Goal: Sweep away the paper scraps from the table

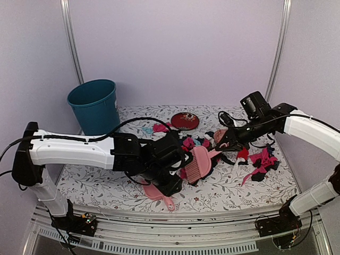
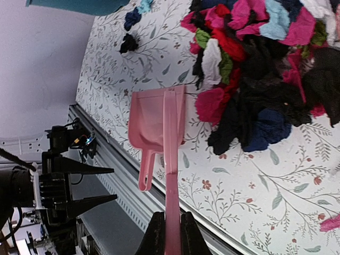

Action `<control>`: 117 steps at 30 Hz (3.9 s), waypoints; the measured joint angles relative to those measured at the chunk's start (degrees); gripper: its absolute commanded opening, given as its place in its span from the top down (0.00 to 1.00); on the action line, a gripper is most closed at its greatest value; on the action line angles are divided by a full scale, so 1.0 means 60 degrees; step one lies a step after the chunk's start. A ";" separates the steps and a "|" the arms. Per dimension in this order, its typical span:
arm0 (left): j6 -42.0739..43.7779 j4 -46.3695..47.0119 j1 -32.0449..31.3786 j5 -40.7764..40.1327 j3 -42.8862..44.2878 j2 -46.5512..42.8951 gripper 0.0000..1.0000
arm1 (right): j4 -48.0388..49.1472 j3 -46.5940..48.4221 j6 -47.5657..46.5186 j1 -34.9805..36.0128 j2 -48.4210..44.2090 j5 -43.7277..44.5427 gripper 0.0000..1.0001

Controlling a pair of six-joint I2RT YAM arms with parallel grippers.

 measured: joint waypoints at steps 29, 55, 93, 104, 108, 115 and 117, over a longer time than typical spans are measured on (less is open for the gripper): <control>-0.1275 -0.1443 0.0608 0.0299 -0.1861 -0.0237 0.48 | -0.0233 -0.0823 0.0495 -0.1177 -0.1264 0.1676 0.98; -0.2320 0.0080 0.0288 -0.0608 -0.4510 -0.1530 0.48 | 0.0474 -0.0827 0.0525 -0.1177 -0.1413 0.1031 0.98; -0.1206 0.4597 0.0590 -0.1610 -0.6339 -0.2288 0.41 | 0.0138 -0.0627 0.0532 -0.1177 -0.1657 0.1078 0.98; -0.1169 0.4787 0.0590 -0.1665 -0.6262 -0.1300 0.52 | 0.0120 -0.0492 0.0714 -0.1177 -0.1614 0.1075 0.98; -0.1151 0.4681 0.0590 -0.1781 -0.6109 -0.1275 0.52 | 0.0127 -0.0546 0.0812 -0.1177 -0.1679 0.1078 0.98; -0.1162 0.4368 0.0590 -0.1982 -0.5843 -0.1279 0.59 | 0.0153 -0.0907 0.0965 -0.1177 -0.1989 0.1078 0.98; -0.1169 0.4248 0.0590 -0.1985 -0.5821 -0.1279 0.61 | 0.0197 -0.0969 0.1009 -0.1177 -0.2022 0.1078 0.98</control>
